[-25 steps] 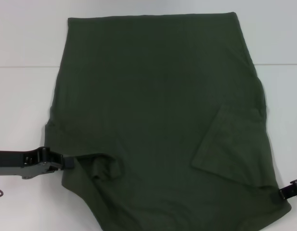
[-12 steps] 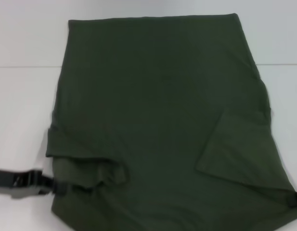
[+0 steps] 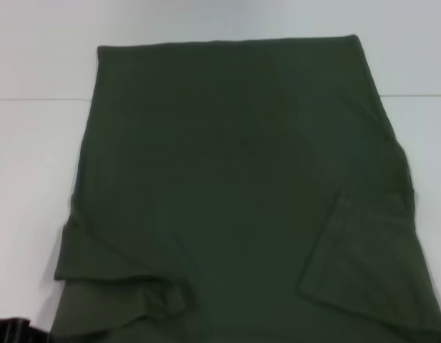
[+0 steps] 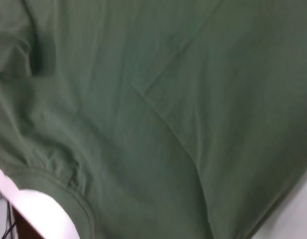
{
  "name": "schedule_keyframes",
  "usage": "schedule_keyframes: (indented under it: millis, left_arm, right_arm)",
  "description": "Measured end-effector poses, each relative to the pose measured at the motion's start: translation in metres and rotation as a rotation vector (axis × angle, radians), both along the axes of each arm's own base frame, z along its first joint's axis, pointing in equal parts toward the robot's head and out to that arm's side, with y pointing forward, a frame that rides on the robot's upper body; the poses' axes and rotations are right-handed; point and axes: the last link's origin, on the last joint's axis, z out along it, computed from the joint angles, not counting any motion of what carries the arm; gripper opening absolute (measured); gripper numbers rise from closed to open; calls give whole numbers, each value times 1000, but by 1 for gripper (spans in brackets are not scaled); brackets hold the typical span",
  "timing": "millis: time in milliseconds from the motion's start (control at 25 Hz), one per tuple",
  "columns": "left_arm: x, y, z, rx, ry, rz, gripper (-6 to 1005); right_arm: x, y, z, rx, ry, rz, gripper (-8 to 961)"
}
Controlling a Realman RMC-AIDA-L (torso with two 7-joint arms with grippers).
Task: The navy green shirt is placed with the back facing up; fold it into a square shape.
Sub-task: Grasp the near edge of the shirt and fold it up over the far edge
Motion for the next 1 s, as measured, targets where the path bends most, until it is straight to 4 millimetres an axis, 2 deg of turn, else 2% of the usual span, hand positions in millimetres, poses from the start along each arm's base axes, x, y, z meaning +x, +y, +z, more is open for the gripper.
schedule_keyframes:
  millis: [160,320,400,560,680,800,840,920,960,1000]
  left_arm:
    - [0,-11,5,-8,-8,-14,58]
    - [6,-1,5,-8,-35,-61,60]
    - [15,14,6,23,-89,-94,61]
    - [35,41,9,72,-167,-136,64]
    - [49,70,13,137,-169,-127,65]
    - [57,114,14,263,-149,-63,67]
    - [57,121,12,279,-140,-53,68]
    - [59,143,4,328,-107,-27,69]
    - [59,143,4,328,-107,-27,69]
    - [61,162,-8,379,-54,-11,70]
  right_arm:
    - [4,-10,1,-6,26,-9,59]
    - [-3,-3,9,71,129,14,64]
    - [-16,5,12,123,239,47,66]
    - [-31,13,14,179,352,81,71]
    - [-40,27,19,271,408,84,75]
    - [-41,54,29,476,440,39,78]
    - [-41,64,30,548,449,21,79]
    - [-40,84,25,662,442,-9,82]
    - [-39,94,20,714,416,-22,83]
    - [-38,101,13,744,392,-31,84]
